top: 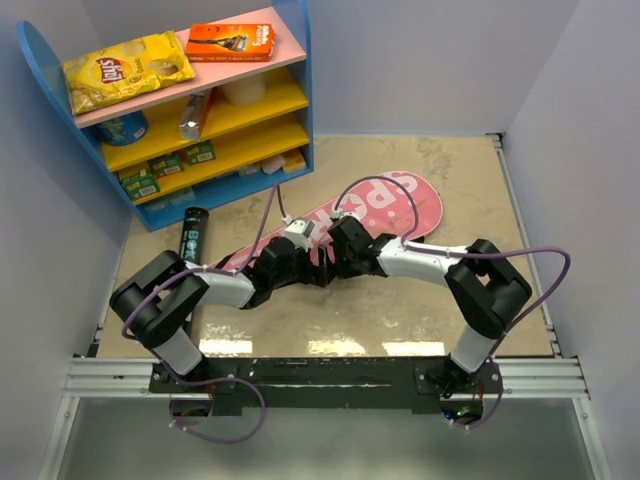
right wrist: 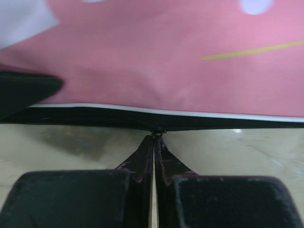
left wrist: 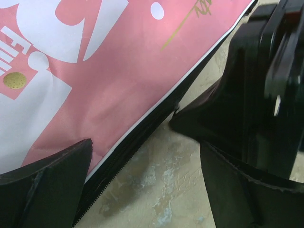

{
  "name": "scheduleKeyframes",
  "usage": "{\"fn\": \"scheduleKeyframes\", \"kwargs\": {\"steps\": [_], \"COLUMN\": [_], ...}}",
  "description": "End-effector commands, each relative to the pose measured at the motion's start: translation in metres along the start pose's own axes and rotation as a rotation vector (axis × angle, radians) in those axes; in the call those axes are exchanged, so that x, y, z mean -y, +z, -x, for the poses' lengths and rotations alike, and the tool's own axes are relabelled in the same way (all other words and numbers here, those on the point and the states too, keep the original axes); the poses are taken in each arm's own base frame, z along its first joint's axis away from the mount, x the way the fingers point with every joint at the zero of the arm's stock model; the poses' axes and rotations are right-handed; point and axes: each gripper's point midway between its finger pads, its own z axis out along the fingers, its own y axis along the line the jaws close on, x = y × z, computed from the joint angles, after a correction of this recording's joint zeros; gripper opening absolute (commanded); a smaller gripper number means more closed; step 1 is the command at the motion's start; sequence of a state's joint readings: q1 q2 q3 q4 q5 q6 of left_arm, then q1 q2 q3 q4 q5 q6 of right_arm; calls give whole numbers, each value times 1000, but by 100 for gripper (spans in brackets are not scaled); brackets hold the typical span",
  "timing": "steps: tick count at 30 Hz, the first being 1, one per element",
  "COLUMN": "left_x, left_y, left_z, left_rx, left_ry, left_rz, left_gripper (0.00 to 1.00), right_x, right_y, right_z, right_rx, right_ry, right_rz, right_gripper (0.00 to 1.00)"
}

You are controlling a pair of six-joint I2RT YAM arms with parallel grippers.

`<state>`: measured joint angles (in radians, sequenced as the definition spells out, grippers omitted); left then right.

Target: Pack up the badminton gear

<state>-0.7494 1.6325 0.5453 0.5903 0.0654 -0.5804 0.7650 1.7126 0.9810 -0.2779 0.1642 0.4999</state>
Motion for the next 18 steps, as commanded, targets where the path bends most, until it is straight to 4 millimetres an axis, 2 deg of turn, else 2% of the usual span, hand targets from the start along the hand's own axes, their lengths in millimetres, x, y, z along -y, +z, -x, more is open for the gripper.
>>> {"fn": "scheduleKeyframes", "kwargs": {"steps": [1,4,5,7,9,10,12,13,14,15,18], "left_x": [-24,-14,-6,-2,10,6,15,8,6,-5,-11], "left_y": [-12,-18,-23,-32,-44,-50,-65,-73,-83,-93,-113], "left_z": [-67,-56,-42,-32,-5,-3,26,23,37,39,58], "left_rx": [-229,-195,-156,-130,-58,-64,6,-21,19,-1,24], "left_ry": [-4,11,17,22,29,29,41,44,59,71,108], "left_rz": [58,15,-6,-5,-17,18,28,77,113,194,271], "left_gripper": [100,100,100,100,100,100,100,100,100,100,100], "right_x": [-55,-48,-47,-46,-46,-46,-47,-46,-46,-44,-36], "right_y": [-10,-5,-4,-3,-1,1,2,5,5,6,11], "right_z": [10,7,6,3,3,3,5,4,6,7,9], "right_rx": [32,30,27,23,26,26,32,28,33,35,38], "right_ry": [34,37,38,38,40,40,39,36,34,37,45], "right_rz": [167,127,123,126,124,124,123,115,114,106,81], "right_gripper": [0,0,0,0,0,0,0,0,0,0,0]}}
